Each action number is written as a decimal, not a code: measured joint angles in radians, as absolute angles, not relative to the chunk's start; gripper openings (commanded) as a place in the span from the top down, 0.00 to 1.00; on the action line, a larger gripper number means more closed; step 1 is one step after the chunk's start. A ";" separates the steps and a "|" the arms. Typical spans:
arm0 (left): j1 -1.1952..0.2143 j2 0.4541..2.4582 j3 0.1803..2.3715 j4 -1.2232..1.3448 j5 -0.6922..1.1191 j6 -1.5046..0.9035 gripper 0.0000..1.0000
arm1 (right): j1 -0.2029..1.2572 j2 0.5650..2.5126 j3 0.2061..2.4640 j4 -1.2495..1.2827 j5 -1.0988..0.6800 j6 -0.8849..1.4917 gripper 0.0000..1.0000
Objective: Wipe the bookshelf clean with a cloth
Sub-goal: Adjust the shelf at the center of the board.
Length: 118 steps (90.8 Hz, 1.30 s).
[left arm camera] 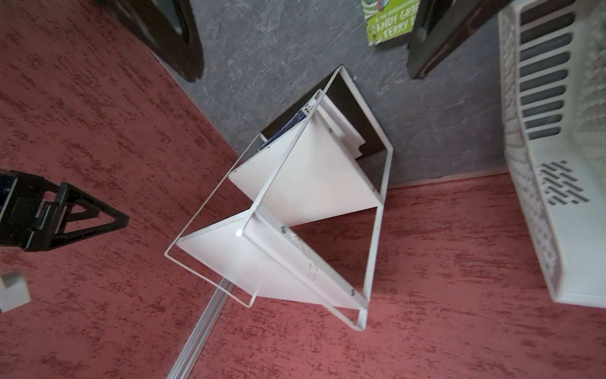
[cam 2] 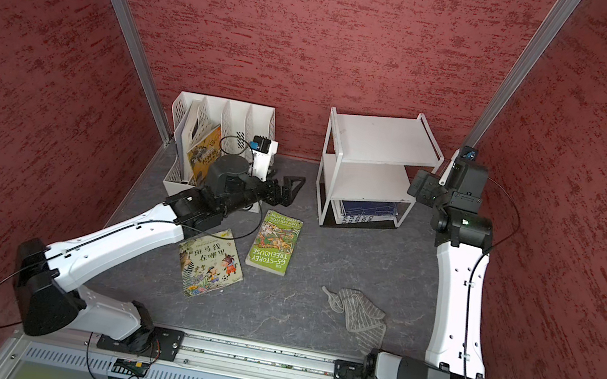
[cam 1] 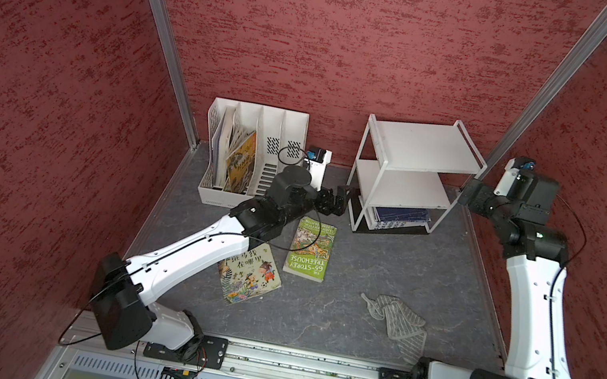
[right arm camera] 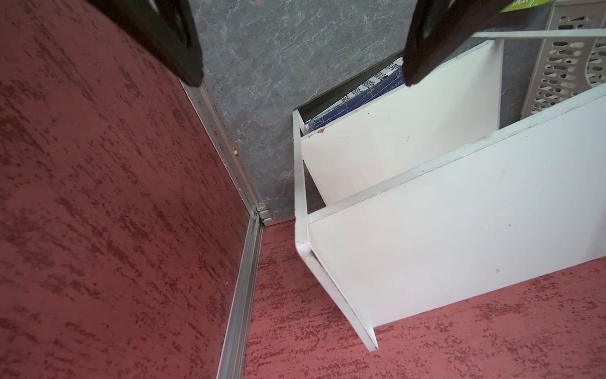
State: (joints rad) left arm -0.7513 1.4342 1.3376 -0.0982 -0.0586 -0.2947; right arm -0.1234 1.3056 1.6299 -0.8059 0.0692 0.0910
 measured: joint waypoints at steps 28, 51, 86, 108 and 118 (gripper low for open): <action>-0.810 1.728 1.720 -0.136 -0.043 -0.298 0.15 | -0.126 1.196 1.630 -0.877 0.062 0.105 0.02; -0.855 1.927 2.025 -0.273 -0.206 -0.264 0.23 | -0.126 1.118 1.630 -0.915 0.085 0.082 0.01; -0.861 2.119 2.294 -0.408 -0.384 -0.197 0.38 | -0.126 1.063 1.531 -0.915 0.083 0.059 0.01; -0.852 2.126 2.299 -0.459 -0.419 -0.179 0.55 | -0.126 1.039 1.477 -0.926 0.067 0.060 0.02; -0.841 2.124 2.294 -0.474 -0.413 -0.186 0.62 | -0.126 1.034 1.461 -0.934 0.032 0.072 0.02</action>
State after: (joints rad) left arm -0.8410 2.1242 2.2944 -0.4740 -0.4129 -0.1864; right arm -0.1265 1.0336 1.4609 -0.9340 0.0319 0.0719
